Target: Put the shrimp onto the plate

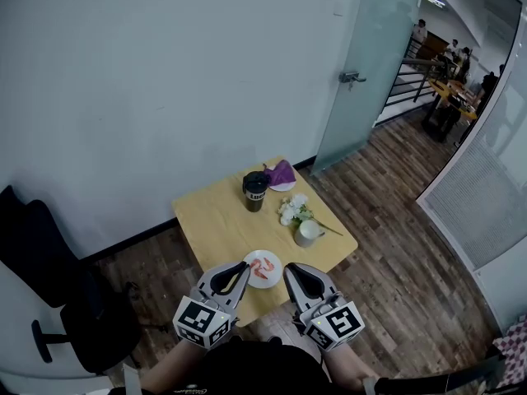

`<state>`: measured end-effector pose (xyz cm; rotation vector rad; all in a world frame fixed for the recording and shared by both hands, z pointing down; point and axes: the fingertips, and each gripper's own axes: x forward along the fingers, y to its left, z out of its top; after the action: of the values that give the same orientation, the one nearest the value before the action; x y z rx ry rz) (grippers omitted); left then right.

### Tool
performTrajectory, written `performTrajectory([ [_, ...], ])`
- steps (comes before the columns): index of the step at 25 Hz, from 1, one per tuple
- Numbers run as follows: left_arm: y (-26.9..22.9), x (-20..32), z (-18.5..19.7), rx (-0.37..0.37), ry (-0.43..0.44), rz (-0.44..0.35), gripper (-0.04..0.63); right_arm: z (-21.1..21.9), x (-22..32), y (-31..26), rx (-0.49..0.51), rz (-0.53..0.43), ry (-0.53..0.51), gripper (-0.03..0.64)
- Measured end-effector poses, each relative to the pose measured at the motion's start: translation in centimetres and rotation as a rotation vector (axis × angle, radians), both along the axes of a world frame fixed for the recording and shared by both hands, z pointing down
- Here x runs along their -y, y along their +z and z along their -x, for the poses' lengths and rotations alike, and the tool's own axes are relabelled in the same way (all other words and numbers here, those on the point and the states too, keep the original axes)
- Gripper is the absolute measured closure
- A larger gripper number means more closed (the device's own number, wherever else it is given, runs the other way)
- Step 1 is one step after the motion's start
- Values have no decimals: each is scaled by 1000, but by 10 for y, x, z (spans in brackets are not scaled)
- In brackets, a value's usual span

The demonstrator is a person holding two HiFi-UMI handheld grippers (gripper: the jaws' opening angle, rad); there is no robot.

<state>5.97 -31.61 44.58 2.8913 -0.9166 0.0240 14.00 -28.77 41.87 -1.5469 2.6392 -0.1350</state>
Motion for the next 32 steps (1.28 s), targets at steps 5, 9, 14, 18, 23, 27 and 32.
performTrajectory([
  [5, 0, 2, 2, 1, -5, 4, 572, 2, 1, 2, -3, 7, -8, 601],
  [9, 2, 3, 3, 6, -3, 2, 572, 4, 1, 4, -12, 18, -13, 607],
  [14, 2, 7, 4, 7, -8, 4, 572, 5, 3, 5, -26, 12, -14, 612],
  [18, 1, 9, 5, 4, -10, 5, 572, 6, 3, 6, -28, 20, -17, 614],
  [23, 3, 10, 6, 11, -6, 9, 572, 7, 6, 8, -28, 28, -20, 614],
  [27, 5, 10, 3, 9, 0, 17, 572, 8, 7, 10, -29, 32, -23, 613],
  [32, 5, 12, 5, 4, -2, 25, 572, 9, 9, 11, -25, 37, -24, 614],
])
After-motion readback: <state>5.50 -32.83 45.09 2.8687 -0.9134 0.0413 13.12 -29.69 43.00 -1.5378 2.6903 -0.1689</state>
